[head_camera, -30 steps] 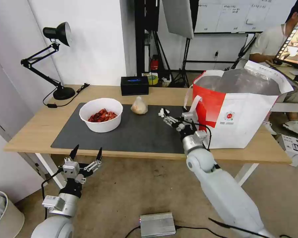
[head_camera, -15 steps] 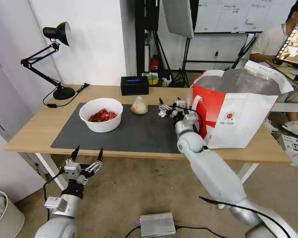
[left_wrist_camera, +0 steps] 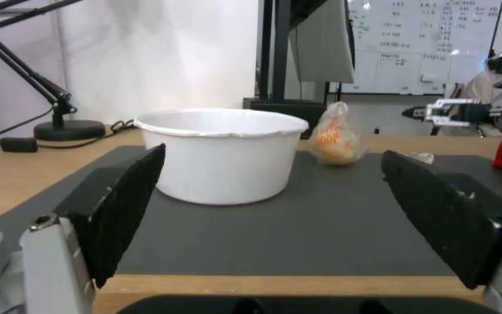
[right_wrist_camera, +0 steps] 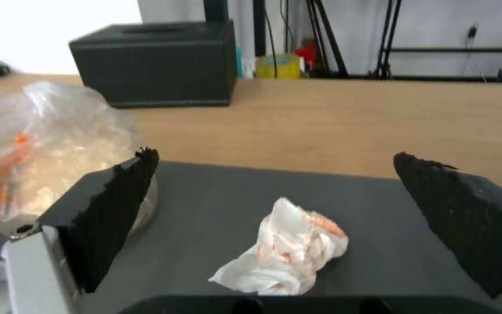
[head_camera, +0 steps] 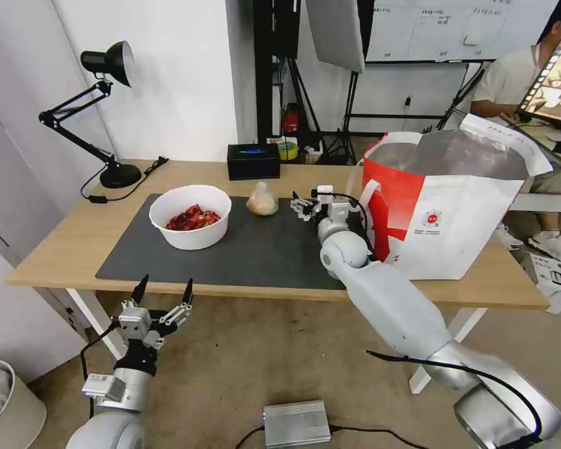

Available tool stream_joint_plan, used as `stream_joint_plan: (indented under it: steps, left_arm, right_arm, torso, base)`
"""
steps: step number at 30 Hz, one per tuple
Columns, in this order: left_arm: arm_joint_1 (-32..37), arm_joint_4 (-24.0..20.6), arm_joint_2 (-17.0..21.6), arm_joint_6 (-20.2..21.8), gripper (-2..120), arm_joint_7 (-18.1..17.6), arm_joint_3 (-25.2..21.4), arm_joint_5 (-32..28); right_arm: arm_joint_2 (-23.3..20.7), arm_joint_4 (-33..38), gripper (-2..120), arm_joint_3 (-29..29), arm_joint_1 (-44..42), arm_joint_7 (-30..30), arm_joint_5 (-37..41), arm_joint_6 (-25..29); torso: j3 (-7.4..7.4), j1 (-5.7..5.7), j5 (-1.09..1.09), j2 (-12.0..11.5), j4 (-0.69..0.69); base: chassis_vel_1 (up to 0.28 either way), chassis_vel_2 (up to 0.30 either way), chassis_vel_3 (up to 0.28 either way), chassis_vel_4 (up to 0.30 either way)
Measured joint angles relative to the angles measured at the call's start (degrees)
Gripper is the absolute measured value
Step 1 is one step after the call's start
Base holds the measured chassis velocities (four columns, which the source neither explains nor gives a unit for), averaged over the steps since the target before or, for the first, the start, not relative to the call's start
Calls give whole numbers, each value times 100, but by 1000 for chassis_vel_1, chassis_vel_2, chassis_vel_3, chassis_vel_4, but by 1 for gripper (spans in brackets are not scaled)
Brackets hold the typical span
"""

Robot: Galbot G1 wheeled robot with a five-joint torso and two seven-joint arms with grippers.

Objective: Pick up the trash from the table and place it into the takeout bag.

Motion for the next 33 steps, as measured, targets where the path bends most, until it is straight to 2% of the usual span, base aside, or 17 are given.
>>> stream_joint_plan:
  steps: [10,33]
  left_arm:
    - [10,8,26,-40,100,100,-49,-36]
    - [-62,131,31,-64,100,125,3,-81]
  right_arm:
    - [101,-343,100,-187,235,326,317,-315]
    - [399,-1026,100,-51,216,217,177,-187]
  torso:
    - [0,0,0,0,0]
    - [0,0,0,0,0]
  base:
    - [0,0,0,0]
    - [0,0,0,0]
